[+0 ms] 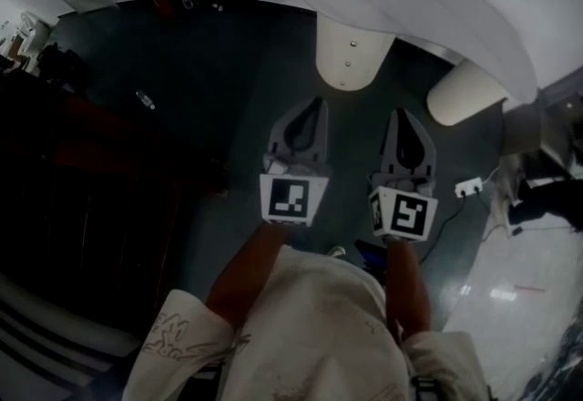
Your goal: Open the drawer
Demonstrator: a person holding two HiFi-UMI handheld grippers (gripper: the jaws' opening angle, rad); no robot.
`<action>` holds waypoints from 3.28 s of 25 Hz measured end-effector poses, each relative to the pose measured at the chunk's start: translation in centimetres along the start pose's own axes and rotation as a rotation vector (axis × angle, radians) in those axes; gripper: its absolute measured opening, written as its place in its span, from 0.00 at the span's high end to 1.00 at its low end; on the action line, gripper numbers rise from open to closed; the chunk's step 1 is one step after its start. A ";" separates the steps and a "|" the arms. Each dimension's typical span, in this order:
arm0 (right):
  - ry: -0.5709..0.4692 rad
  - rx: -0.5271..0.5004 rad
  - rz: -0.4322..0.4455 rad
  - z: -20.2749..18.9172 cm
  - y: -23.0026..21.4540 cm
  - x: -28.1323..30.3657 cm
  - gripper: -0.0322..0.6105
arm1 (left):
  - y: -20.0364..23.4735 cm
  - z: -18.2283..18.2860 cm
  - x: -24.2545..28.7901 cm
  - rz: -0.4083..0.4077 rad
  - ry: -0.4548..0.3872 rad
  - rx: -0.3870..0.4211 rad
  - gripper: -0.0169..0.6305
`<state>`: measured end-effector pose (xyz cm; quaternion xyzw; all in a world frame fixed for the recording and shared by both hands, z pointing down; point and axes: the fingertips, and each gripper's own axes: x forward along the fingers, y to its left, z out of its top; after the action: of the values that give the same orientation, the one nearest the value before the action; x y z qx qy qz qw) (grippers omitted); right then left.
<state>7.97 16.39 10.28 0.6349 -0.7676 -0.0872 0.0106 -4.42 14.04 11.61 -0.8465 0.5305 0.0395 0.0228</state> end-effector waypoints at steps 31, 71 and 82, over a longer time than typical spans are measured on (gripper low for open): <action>0.082 0.049 -0.041 -6.6 -3.8 17.2 0.94 | 5.9 -5.0 17.3 -0.039 0.061 -0.003 0.97; 0.358 0.045 -0.082 -43.0 -1.6 31.8 0.94 | 12.8 -36.9 27.7 -0.064 0.240 -0.063 0.97; 0.357 0.063 -0.134 -49.7 -2.8 34.5 0.94 | 12.9 -43.9 30.7 -0.051 0.236 -0.083 0.97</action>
<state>10.37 -23.77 55.54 0.6899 -0.7119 0.0504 0.1211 -0.87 -22.60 52.57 -0.8587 0.5057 -0.0391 -0.0738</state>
